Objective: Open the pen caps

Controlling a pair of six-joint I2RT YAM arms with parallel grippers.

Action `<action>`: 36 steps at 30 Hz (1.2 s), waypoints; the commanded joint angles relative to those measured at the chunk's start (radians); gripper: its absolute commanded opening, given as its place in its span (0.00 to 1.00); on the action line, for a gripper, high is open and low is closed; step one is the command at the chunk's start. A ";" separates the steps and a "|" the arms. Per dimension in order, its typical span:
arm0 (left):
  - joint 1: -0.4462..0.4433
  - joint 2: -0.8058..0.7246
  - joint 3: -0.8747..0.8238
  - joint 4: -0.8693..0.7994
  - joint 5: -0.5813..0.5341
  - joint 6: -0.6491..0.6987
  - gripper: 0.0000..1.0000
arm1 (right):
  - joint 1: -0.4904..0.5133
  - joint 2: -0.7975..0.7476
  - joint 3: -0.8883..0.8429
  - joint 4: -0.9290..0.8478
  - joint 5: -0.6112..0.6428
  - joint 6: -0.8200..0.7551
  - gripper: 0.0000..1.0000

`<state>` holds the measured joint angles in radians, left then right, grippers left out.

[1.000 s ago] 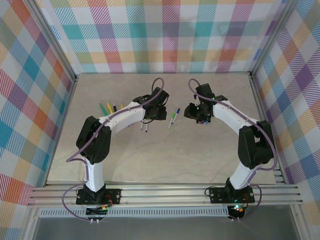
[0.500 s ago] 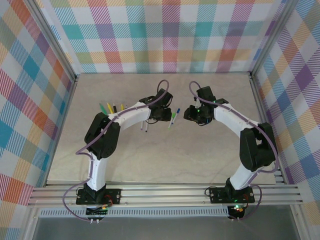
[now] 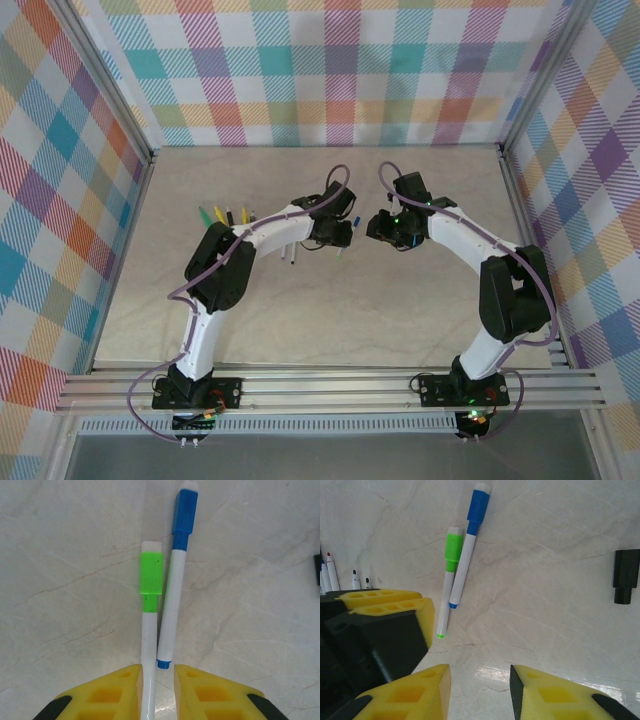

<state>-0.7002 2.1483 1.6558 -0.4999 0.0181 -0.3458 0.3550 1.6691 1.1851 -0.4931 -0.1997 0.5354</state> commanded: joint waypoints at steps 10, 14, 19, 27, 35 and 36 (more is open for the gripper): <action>-0.011 0.057 0.030 -0.076 -0.053 0.018 0.22 | 0.004 0.013 -0.008 0.032 -0.028 0.014 0.38; -0.015 0.065 0.028 -0.069 -0.044 0.022 0.22 | 0.004 0.017 -0.006 0.033 -0.030 0.015 0.38; -0.015 0.095 0.046 -0.083 -0.041 0.029 0.21 | 0.004 0.026 -0.009 0.040 -0.040 0.018 0.38; -0.014 0.137 0.056 -0.091 -0.049 0.023 0.21 | 0.004 0.028 -0.011 0.046 -0.055 0.020 0.38; -0.015 0.113 0.004 -0.093 -0.047 0.041 0.05 | 0.004 0.017 -0.016 0.051 -0.061 0.024 0.38; -0.015 0.109 0.000 -0.097 -0.048 0.043 0.02 | 0.004 0.019 -0.019 0.055 -0.063 0.025 0.38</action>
<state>-0.7067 2.2219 1.7023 -0.5900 -0.0303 -0.3195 0.3550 1.6897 1.1835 -0.4576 -0.2405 0.5457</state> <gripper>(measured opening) 0.042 0.379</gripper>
